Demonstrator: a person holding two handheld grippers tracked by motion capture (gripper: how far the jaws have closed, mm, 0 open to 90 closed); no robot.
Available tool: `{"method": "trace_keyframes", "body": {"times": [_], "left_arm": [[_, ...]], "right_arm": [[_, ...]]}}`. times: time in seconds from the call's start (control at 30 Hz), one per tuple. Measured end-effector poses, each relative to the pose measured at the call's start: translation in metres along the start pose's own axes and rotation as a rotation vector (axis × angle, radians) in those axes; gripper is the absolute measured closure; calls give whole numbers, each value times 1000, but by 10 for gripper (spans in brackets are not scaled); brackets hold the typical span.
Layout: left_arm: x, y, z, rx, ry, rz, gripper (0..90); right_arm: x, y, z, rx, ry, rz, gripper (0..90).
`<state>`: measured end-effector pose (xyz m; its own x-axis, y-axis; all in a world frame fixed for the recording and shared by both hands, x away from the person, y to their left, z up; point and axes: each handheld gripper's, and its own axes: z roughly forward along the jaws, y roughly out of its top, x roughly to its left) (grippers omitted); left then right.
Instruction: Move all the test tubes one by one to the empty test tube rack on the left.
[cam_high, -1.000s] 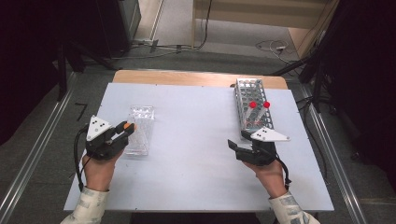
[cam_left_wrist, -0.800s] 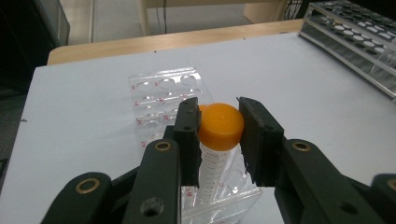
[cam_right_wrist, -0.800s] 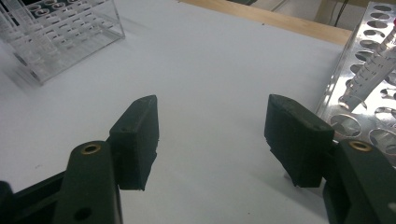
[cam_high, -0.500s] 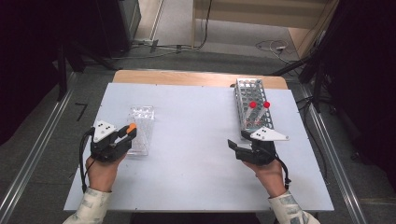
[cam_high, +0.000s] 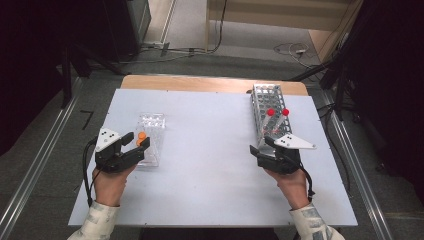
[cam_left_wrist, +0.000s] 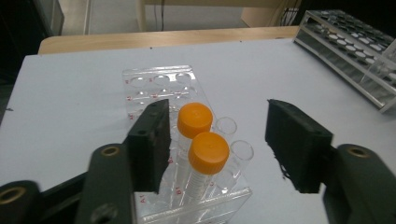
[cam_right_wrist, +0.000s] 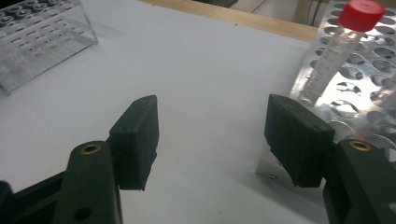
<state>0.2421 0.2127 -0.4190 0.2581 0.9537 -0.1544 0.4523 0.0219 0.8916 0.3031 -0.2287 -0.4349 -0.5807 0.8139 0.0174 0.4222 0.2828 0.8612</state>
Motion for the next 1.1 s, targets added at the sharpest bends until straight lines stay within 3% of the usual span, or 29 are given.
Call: {"method": "trace_keyframes", "body": {"times": [0.13, 0.33, 0.63, 0.83, 1.1], "left_arm": [[-2, 1, -1, -11, -6, -13, 300], [-7, 2, -2, -21, -8, -11, 260], [-8, 3, -2, -27, -4, -7, 240], [-9, 4, -5, -36, -8, -11, 207], [-9, 7, -7, -46, -13, -23, 183]], "right_arm": [[-10, 0, -2, -11, -49, 36, 343], [-24, 3, -3, -32, -105, 81, 362], [-43, 11, 10, -43, -182, 111, 384], [-65, 12, 14, -42, -249, 148, 403], [-83, 13, 33, -30, -289, 161, 472]]}}
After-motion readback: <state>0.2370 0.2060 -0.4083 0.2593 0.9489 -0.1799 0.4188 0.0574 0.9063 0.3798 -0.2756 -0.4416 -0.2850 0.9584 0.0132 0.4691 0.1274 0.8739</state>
